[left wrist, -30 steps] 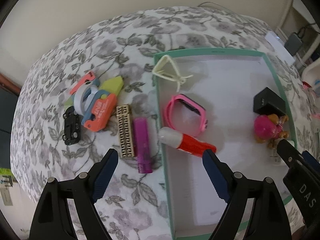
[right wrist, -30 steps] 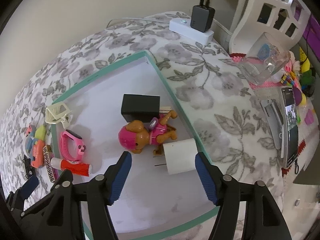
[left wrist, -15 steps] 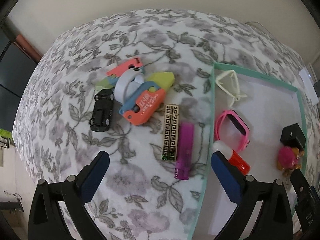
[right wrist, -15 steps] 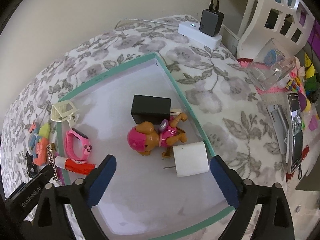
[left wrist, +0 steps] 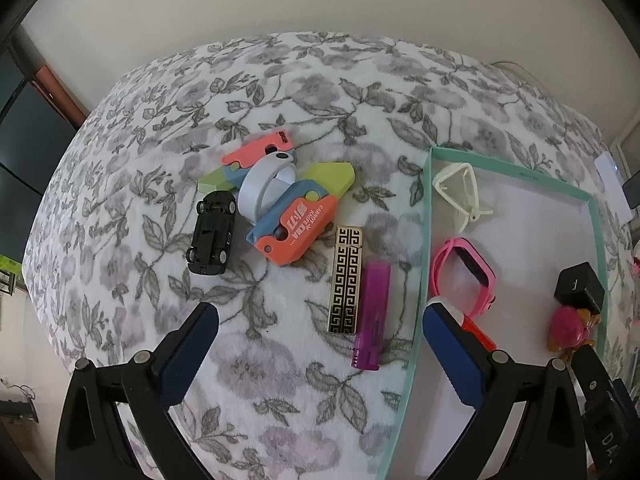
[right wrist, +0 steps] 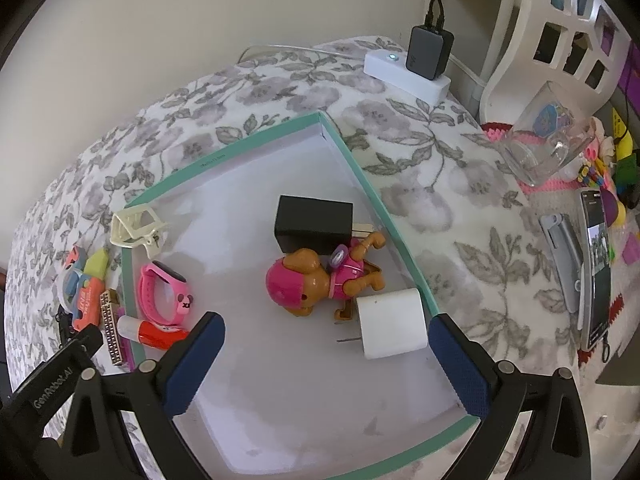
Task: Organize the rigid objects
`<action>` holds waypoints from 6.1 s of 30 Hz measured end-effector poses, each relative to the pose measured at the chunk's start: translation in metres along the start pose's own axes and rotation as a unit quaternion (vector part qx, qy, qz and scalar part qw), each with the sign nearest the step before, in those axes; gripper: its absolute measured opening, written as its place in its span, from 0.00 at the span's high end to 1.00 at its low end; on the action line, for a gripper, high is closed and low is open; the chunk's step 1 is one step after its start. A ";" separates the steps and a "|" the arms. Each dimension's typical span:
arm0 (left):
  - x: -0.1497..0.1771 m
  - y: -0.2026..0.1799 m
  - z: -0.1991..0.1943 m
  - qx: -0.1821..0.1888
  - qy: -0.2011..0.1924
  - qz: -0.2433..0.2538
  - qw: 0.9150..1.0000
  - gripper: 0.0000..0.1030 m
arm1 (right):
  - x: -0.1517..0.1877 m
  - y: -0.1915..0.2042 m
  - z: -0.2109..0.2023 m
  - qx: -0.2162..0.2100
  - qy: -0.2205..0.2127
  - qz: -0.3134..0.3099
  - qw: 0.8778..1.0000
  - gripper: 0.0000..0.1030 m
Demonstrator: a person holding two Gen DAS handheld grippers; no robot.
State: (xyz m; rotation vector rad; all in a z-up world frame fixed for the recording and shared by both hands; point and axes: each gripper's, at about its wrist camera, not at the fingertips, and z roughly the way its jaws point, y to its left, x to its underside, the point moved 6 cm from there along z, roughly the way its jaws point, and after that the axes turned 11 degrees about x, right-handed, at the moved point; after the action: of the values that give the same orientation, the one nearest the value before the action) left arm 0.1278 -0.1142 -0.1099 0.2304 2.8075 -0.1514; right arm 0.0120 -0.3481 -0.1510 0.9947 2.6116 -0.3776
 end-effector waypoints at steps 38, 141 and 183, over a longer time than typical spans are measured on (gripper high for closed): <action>-0.019 0.208 -0.023 -0.012 -0.038 -0.197 0.980 0.01 | 0.007 0.199 -0.066 -0.165 -0.126 -0.157 0.966 0.00; -0.044 0.134 -0.053 0.034 -0.097 -0.119 0.988 0.65 | 0.028 0.172 -0.065 -0.162 -0.085 -0.146 0.972 0.79; 0.037 -0.063 -0.006 0.150 0.071 0.093 0.982 0.65 | 0.013 0.006 0.010 -0.018 0.046 -0.002 0.999 0.78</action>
State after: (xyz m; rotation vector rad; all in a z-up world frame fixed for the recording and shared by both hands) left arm 0.0804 -0.1702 -0.1107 0.5936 2.8721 -0.5337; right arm 0.0083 -0.3395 -0.1659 1.0164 2.6922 -0.2904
